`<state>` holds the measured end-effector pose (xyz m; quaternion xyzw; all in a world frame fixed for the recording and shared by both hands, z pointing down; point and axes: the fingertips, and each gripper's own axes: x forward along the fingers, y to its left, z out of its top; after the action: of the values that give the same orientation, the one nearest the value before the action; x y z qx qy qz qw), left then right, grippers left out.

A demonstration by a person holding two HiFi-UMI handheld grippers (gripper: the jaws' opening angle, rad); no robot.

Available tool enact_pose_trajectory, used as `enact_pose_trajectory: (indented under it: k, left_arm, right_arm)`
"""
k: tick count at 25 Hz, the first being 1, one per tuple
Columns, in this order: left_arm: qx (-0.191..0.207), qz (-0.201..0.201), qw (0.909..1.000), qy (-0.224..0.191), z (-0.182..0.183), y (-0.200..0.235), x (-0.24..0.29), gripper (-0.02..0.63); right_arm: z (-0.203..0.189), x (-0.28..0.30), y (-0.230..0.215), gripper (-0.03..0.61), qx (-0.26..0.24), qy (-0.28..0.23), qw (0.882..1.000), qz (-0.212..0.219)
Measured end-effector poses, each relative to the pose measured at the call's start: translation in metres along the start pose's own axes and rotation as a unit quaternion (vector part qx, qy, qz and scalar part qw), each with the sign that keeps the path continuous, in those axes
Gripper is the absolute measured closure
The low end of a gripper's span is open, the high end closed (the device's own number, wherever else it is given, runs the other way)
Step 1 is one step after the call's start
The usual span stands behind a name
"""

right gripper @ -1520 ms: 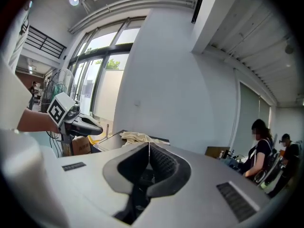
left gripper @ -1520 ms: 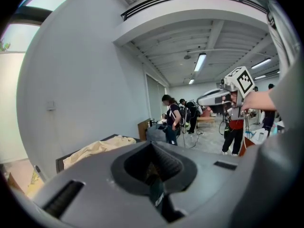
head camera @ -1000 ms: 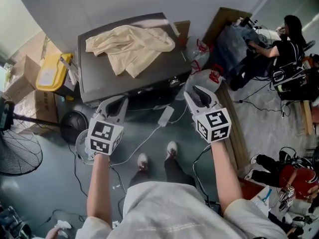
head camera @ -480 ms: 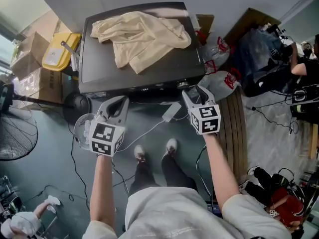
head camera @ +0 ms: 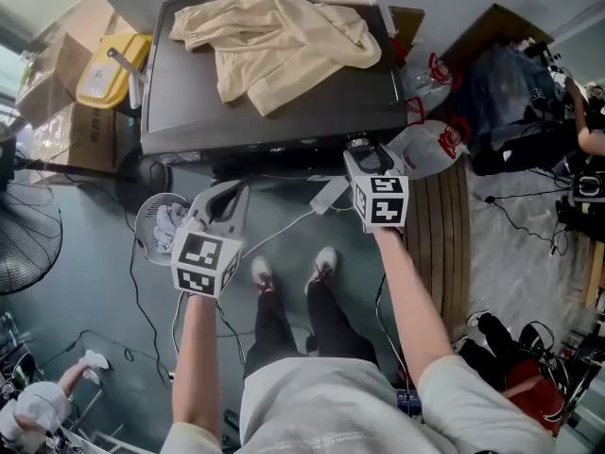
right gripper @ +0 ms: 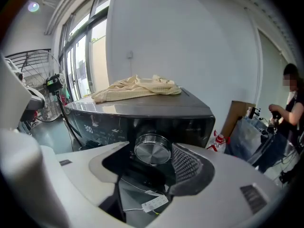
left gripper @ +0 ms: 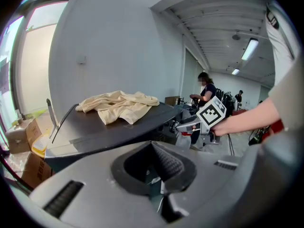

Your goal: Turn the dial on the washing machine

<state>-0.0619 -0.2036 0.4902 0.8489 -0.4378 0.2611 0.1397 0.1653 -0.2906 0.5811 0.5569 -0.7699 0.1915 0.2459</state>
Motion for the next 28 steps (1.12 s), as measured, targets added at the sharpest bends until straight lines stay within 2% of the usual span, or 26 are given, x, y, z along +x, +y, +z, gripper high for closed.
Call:
enact_pose_trajectory:
  k: [5,10,13,17,24,28]
  left_arm:
    - [0.006,-0.007,0.9999,0.009,-0.013,-0.005,0.001,0.601]
    - [0.010,-0.008,0.9998,0.016,-0.021,-0.003,-0.002,0.601]
    - [0.009,-0.008,0.9998,0.013,-0.021,-0.004,-0.004,0.601]
    - [0.004,-0.007,0.9999,0.011,-0.023,-0.004,-0.008,0.601]
    - [-0.001,-0.009,0.9999,0.009,-0.026,-0.008,-0.012,0.601]
    - [-0.001,-0.010,0.9999,0.005,-0.025,-0.012,-0.012,0.601]
  right_arm:
    - [-0.004,0.008,-0.005,0.310,0.012,0.007,1.000,-0.016]
    - [-0.005,0.008,-0.007,0.311,0.062,0.006,0.998,0.003]
    - [-0.006,0.009,-0.009,0.311,0.109,0.002,0.994,0.024]
    - [-0.006,0.009,-0.012,0.311,0.147,-0.004,0.988,0.036]
    - [-0.008,0.009,-0.014,0.311,0.224,-0.009,0.972,0.073]
    - [-0.007,0.009,-0.014,0.311,0.275,-0.020,0.956,0.103]
